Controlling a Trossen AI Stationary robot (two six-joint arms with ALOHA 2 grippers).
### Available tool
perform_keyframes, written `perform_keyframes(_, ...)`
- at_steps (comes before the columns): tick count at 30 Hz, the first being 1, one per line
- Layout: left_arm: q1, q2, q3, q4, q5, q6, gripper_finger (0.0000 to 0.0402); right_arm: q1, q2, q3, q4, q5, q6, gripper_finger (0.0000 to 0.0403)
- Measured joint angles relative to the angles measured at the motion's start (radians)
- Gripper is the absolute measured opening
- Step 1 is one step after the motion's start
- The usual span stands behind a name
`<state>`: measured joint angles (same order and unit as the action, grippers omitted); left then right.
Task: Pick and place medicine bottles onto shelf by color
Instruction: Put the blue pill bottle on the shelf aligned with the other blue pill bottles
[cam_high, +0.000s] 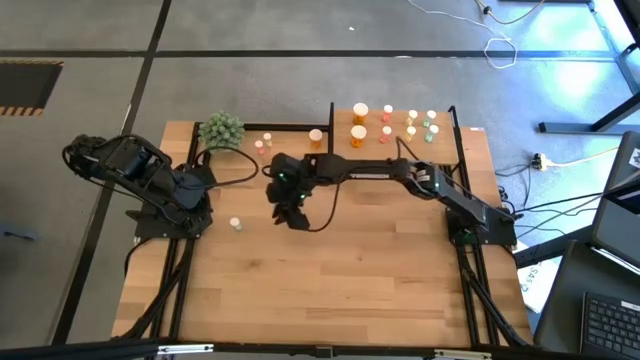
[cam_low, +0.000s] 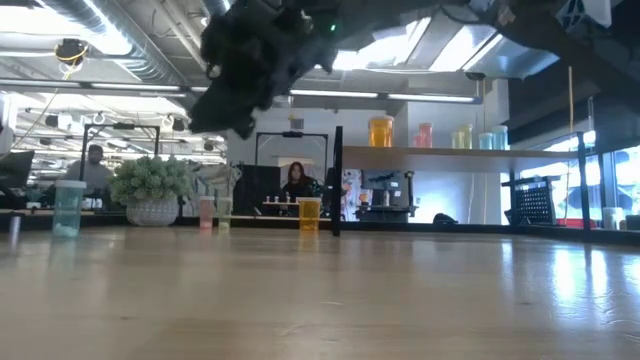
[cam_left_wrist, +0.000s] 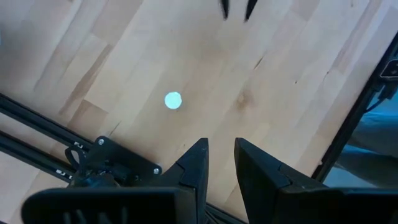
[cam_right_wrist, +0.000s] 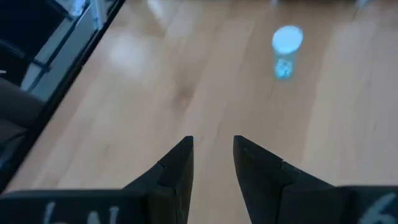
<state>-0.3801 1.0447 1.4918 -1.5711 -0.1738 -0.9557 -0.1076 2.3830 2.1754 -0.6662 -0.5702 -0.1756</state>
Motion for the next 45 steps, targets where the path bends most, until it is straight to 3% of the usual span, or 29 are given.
perform_keyframes(14,-0.001,0.0,0.0,0.0,-0.05,0.052,0.0072,0.007,-0.283,0.0,-0.442,0.067,0.029,0.0116)
perform_keyframes(28,-0.001,0.0,0.0,0.0,-0.08,0.051,0.0072,0.113,-0.556,0.0,-0.623,0.488,0.146,0.0116)
perform_keyframes(31,-0.001,0.0,0.0,0.0,-0.092,0.043,0.0072,0.136,-0.609,0.0,-0.62,0.539,0.151,0.0116)
perform_keyframes(40,-0.001,0.002,0.0,0.0,-0.097,0.002,0.0072,0.175,-0.747,0.0,-0.644,0.559,0.173,0.0116)
perform_keyframes(45,-0.001,0.002,0.0,0.0,-0.096,-0.011,0.0072,0.203,-0.818,-0.001,-0.714,0.736,0.236,0.0116)
